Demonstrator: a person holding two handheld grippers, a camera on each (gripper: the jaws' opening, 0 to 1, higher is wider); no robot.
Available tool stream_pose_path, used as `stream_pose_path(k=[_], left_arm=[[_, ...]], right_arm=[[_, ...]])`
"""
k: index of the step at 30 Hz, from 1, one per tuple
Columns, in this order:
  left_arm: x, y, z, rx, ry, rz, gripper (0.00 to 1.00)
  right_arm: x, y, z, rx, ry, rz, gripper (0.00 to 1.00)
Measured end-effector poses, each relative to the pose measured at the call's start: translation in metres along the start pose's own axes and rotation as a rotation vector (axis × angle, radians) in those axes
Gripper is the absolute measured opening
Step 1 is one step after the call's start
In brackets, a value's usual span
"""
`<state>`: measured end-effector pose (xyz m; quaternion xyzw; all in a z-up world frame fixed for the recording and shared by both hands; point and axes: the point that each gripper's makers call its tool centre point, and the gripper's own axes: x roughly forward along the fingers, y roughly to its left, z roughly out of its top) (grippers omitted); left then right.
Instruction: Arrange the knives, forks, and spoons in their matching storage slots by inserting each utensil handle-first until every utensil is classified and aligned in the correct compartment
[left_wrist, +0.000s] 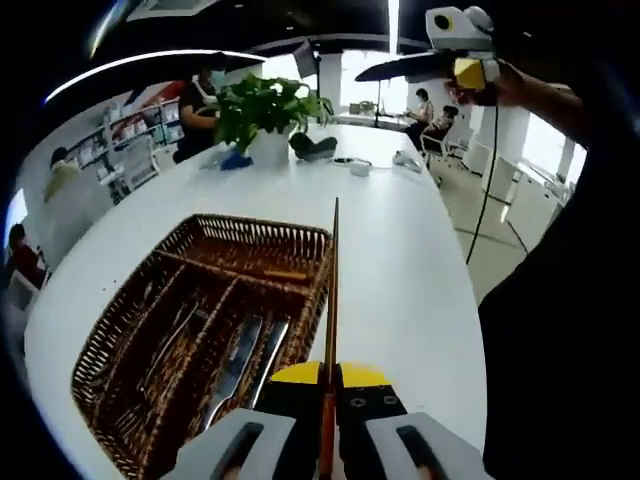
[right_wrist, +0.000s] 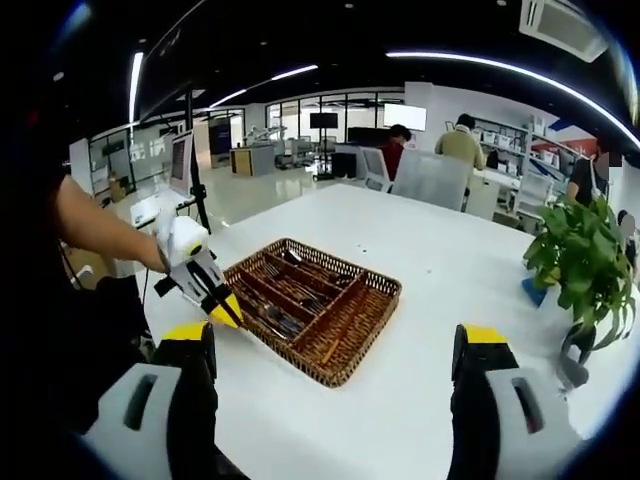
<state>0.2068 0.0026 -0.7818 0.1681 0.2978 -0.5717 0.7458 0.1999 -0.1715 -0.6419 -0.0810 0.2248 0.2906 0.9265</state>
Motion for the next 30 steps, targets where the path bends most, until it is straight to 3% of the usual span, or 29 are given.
stream_pose_path(k=[6,13,23,27,30], left_arm=[[-0.021,0.010,0.018,-0.126,-0.113,0.024,0.01],[-0.042,0.009,0.042,-0.195,-0.220,0.031,0.01],[-0.067,0.000,0.060,-0.179,-0.268,0.051,0.01],[-0.089,-0.007,0.084,-0.170,-0.330,0.050,0.01],[-0.102,-0.007,0.094,-0.169,-0.356,0.066,0.01]], right_arm=[[0.006,0.010,-0.001,-0.007,0.004,0.026,0.99],[0.011,0.020,0.001,-0.016,0.005,0.052,0.99],[0.020,0.039,0.006,-0.022,-0.006,0.093,0.99],[0.026,0.053,0.011,-0.020,-0.021,0.123,0.99],[0.029,0.061,0.018,-0.019,-0.034,0.138,0.99]])
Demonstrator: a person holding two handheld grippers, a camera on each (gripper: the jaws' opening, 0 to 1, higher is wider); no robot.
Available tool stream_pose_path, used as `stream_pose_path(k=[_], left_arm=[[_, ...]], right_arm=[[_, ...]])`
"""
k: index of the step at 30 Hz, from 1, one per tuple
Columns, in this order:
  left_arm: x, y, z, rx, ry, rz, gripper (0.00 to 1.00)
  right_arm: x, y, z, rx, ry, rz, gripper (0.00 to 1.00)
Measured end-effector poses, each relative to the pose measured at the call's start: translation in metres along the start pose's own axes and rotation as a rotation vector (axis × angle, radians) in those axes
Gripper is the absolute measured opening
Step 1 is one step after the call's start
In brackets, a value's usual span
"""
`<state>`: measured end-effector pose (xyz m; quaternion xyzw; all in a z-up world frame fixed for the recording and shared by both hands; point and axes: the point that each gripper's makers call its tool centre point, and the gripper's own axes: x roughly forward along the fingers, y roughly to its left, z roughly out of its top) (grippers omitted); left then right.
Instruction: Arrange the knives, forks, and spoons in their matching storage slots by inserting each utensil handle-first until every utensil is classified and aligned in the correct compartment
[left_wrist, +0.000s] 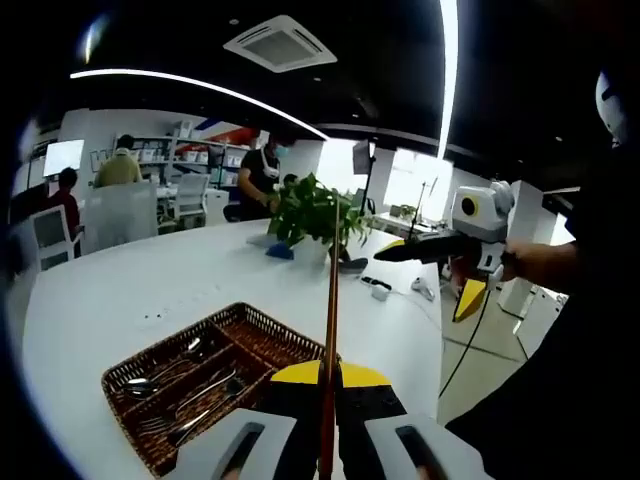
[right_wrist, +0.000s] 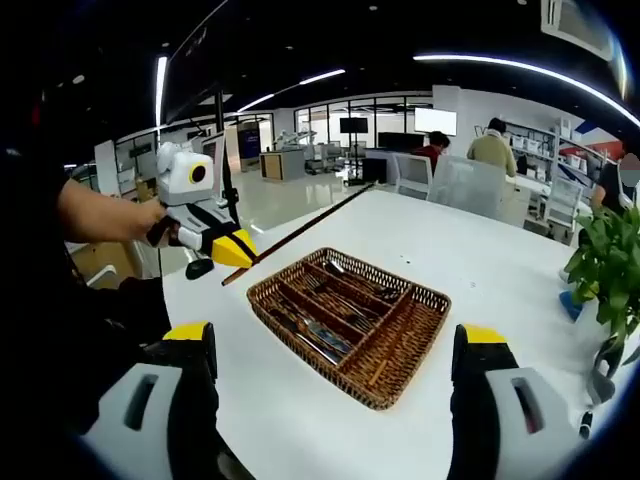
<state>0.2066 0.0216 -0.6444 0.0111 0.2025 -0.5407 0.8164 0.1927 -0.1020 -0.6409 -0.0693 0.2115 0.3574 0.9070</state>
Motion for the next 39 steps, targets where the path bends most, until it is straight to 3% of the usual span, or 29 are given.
stream_pose_path(k=[5,10,18,20,27,30,32,39], left_arm=[[-0.014,-0.006,0.026,-0.009,-0.072,0.007,0.01],[-0.022,-0.020,0.063,-0.071,-0.200,-0.026,0.01],[-0.021,-0.045,0.096,-0.095,-0.296,-0.086,0.01],[-0.021,-0.047,0.100,-0.101,-0.308,-0.092,0.01],[-0.025,-0.053,0.112,-0.163,-0.374,-0.123,0.01],[-0.029,-0.044,0.108,-0.177,-0.382,-0.091,0.01],[-0.036,-0.037,0.108,-0.202,-0.398,-0.085,0.01],[-0.045,-0.030,0.103,-0.224,-0.390,-0.072,0.00]], right_arm=[[0.007,0.017,0.016,0.038,-0.055,0.052,0.93],[0.017,0.039,0.035,0.115,-0.113,0.121,0.84],[0.040,0.081,0.062,0.102,-0.153,0.230,0.73],[0.041,0.092,0.076,0.144,-0.210,0.275,0.63],[0.050,0.108,0.084,0.176,-0.209,0.318,0.35],[0.050,0.113,0.090,0.178,-0.212,0.336,0.09],[0.050,0.112,0.090,0.159,-0.199,0.329,0.05],[0.045,0.105,0.084,0.217,-0.121,0.320,0.03]])
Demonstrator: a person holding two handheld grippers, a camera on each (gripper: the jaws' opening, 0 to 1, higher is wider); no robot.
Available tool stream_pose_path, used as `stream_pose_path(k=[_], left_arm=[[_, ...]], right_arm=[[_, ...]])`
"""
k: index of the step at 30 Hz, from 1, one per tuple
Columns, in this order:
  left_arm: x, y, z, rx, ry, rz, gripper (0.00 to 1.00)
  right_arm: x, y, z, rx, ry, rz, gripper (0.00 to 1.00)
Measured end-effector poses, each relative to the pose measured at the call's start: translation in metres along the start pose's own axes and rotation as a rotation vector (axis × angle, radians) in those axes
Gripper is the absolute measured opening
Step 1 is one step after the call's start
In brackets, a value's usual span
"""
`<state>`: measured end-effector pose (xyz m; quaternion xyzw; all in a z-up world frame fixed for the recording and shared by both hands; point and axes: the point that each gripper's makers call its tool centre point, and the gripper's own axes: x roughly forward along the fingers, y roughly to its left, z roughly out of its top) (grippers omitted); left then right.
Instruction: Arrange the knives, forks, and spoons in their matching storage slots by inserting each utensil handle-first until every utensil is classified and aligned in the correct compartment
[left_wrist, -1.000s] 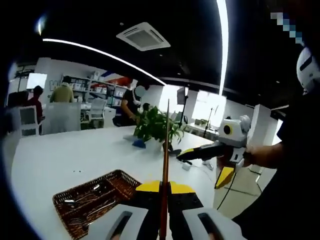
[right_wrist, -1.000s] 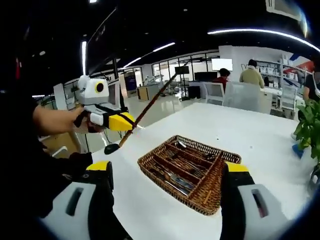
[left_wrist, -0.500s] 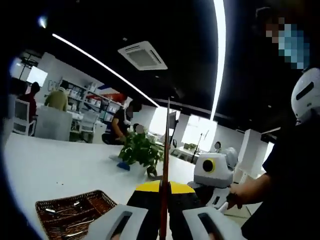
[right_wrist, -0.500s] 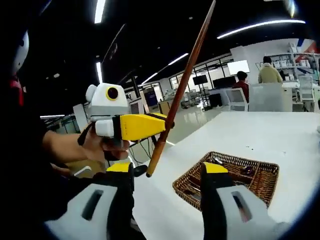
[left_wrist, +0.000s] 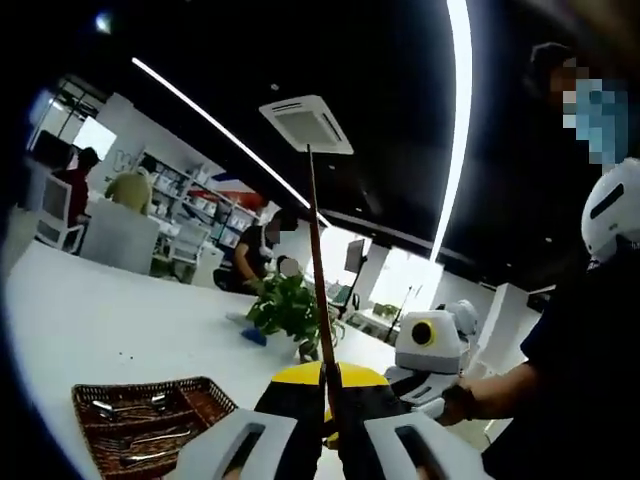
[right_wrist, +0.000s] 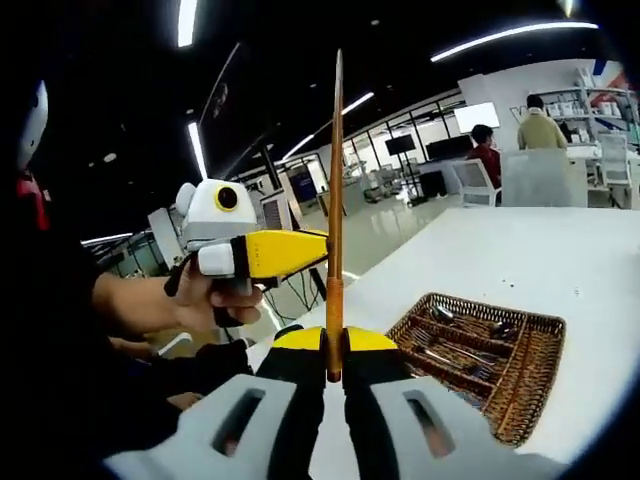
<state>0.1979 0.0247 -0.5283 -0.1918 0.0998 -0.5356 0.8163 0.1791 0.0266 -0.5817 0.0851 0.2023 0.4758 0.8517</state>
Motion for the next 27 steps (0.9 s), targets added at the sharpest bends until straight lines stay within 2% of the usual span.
stream_pose_path(k=[3,4,7,9,10,11,12,14,16,18,21,23,24,25,27], left_arm=[[-0.001,-0.006,-0.001,0.000,0.003,-0.020,0.01],[-0.001,-0.009,-0.002,-0.018,0.009,-0.036,0.02],[-0.004,-0.010,-0.003,0.003,0.023,-0.044,0.03],[-0.005,-0.015,0.001,-0.046,0.015,-0.073,0.11],[-0.004,-0.017,0.003,-0.033,0.015,-0.067,0.17],[-0.004,-0.018,0.004,-0.020,0.017,-0.065,0.18],[-0.003,-0.016,0.003,0.004,0.036,-0.044,0.16],[-0.003,-0.013,0.005,0.000,0.033,-0.025,0.09],[-0.006,-0.017,0.007,-0.025,0.018,-0.042,0.04],[-0.008,-0.017,0.009,-0.011,-0.003,-0.036,0.04],[-0.011,-0.017,0.012,-0.069,-0.029,-0.031,0.04],[-0.014,-0.023,0.019,-0.172,-0.066,-0.080,0.03],[-0.014,-0.025,0.022,-0.200,-0.083,-0.095,0.03],[-0.014,-0.027,0.024,-0.222,-0.101,-0.105,0.02],[-0.014,-0.029,0.024,-0.230,-0.118,-0.110,0.02]], right_arm=[[-0.001,0.004,-0.004,-0.054,0.046,-0.020,0.02],[-0.002,0.005,-0.005,-0.063,0.055,-0.031,0.02],[-0.006,0.008,-0.007,-0.063,0.075,-0.032,0.02],[-0.007,0.010,-0.013,-0.091,0.122,-0.037,0.02],[-0.008,0.011,-0.017,-0.119,0.142,-0.039,0.02],[-0.008,0.014,-0.019,-0.127,0.155,-0.029,0.02],[-0.007,0.018,-0.020,-0.136,0.159,-0.015,0.02],[-0.007,0.021,-0.020,-0.146,0.163,-0.010,0.02],[-0.008,0.022,-0.018,-0.160,0.157,-0.013,0.02],[-0.009,0.024,-0.016,-0.158,0.146,-0.010,0.02],[-0.013,0.026,-0.011,-0.167,0.114,-0.011,0.02],[-0.017,0.034,-0.004,-0.165,0.062,0.017,0.03],[-0.018,0.033,-0.001,-0.176,0.046,0.008,0.03],[-0.019,0.035,0.002,-0.207,0.027,0.009,0.03],[-0.020,0.036,0.002,-0.213,0.026,0.005,0.04]])
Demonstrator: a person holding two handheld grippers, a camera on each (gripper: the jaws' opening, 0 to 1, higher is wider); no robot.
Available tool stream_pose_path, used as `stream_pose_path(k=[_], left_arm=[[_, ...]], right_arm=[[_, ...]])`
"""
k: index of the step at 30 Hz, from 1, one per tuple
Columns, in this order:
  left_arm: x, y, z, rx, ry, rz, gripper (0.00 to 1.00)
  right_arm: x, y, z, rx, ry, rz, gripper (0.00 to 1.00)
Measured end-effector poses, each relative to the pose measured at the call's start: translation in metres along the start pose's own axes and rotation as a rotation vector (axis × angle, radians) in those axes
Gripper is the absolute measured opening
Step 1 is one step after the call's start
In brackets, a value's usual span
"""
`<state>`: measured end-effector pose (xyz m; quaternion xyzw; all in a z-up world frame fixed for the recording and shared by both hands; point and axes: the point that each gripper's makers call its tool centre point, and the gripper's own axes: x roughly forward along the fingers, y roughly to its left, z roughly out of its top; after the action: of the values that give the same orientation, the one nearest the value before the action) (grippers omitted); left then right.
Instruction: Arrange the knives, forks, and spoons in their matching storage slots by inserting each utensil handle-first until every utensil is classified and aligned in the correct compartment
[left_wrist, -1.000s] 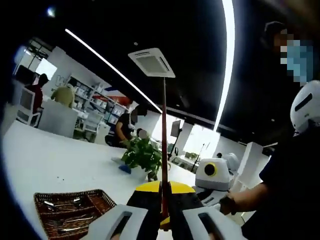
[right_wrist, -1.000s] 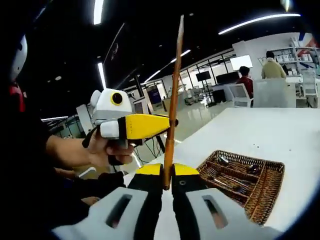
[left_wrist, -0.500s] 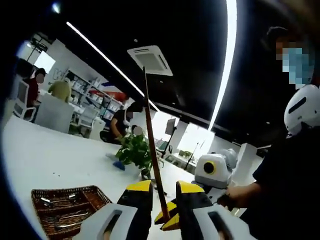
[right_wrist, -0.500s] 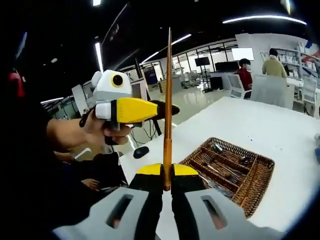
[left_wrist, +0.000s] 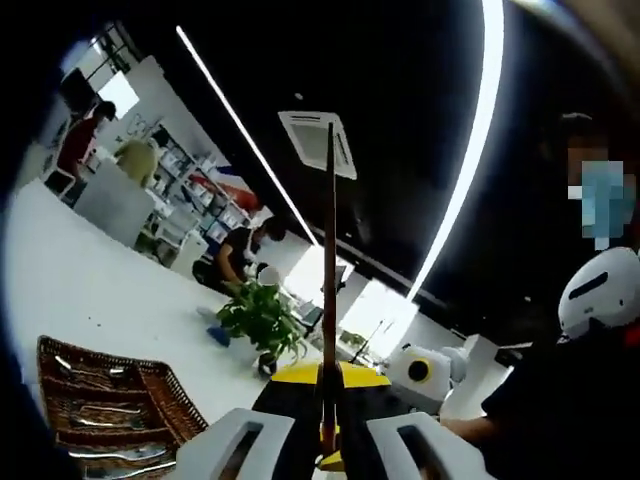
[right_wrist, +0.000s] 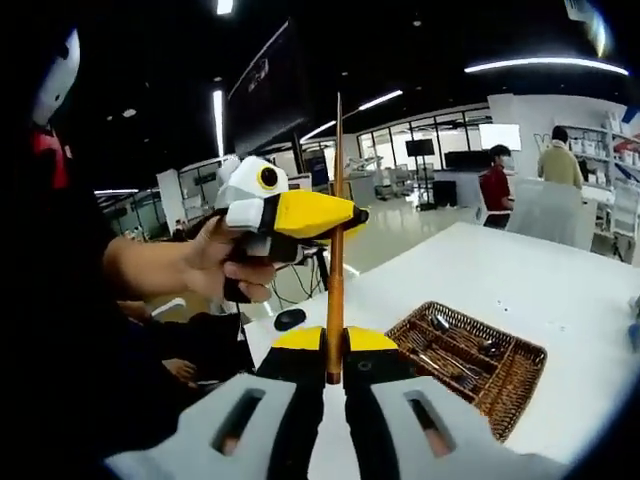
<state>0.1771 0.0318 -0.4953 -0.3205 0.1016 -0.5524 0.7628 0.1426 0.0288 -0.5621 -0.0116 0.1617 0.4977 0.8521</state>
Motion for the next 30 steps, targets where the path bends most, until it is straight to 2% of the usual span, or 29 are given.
stream_pose_path(k=[1,5,6,7,9,10,11,12,13,14,17,21,24,27,29,30], left_arm=[[0.001,-0.001,0.000,0.004,-0.006,-0.003,0.02],[0.003,-0.006,0.003,-0.020,-0.016,-0.024,0.02],[0.004,-0.007,0.003,-0.014,-0.010,-0.024,0.03],[0.004,-0.006,-0.001,0.000,0.025,-0.012,0.03],[0.005,-0.001,-0.005,0.090,0.057,0.022,0.05],[0.006,0.002,-0.005,0.170,0.058,0.048,0.06],[0.006,0.002,-0.007,0.192,0.071,0.056,0.08],[0.006,0.006,-0.009,0.232,0.095,0.088,0.13],[0.005,0.009,-0.009,0.242,0.101,0.105,0.18],[0.004,0.013,-0.008,0.287,0.108,0.135,0.25],[-0.006,0.024,0.001,0.373,0.100,0.217,0.47],[-0.032,0.041,0.015,0.555,0.167,0.382,0.66],[-0.050,0.049,0.028,0.603,0.176,0.458,0.85],[-0.068,0.055,0.039,0.641,0.183,0.505,0.95],[-0.079,0.060,0.043,0.644,0.191,0.531,0.97],[-0.088,0.065,0.047,0.667,0.201,0.566,0.99]], right_arm=[[-0.001,0.000,0.001,-0.016,-0.011,-0.002,0.04],[-0.010,0.000,0.010,0.033,-0.045,-0.029,0.02],[-0.011,0.000,0.010,0.029,-0.042,-0.034,0.02],[-0.012,0.000,0.008,0.025,-0.023,-0.045,0.02],[-0.013,-0.002,0.005,0.023,-0.004,-0.059,0.02],[-0.014,-0.004,0.003,0.035,0.006,-0.061,0.02],[-0.014,-0.006,0.002,0.045,0.011,-0.063,0.02],[-0.015,-0.007,0.000,0.051,0.020,-0.069,0.02],[-0.016,-0.008,0.000,0.054,0.020,-0.074,0.02],[-0.016,-0.009,0.000,0.060,0.020,-0.080,0.02],[-0.020,-0.015,-0.002,0.067,0.029,-0.105,0.02],[-0.023,-0.029,-0.006,0.110,0.043,-0.150,0.02],[-0.024,-0.037,-0.009,0.146,0.058,-0.181,0.02],[-0.026,-0.046,-0.008,0.167,0.067,-0.215,0.02],[-0.030,-0.058,-0.010,0.191,0.088,-0.274,0.02],[-0.032,-0.063,-0.011,0.199,0.091,-0.292,0.02]])
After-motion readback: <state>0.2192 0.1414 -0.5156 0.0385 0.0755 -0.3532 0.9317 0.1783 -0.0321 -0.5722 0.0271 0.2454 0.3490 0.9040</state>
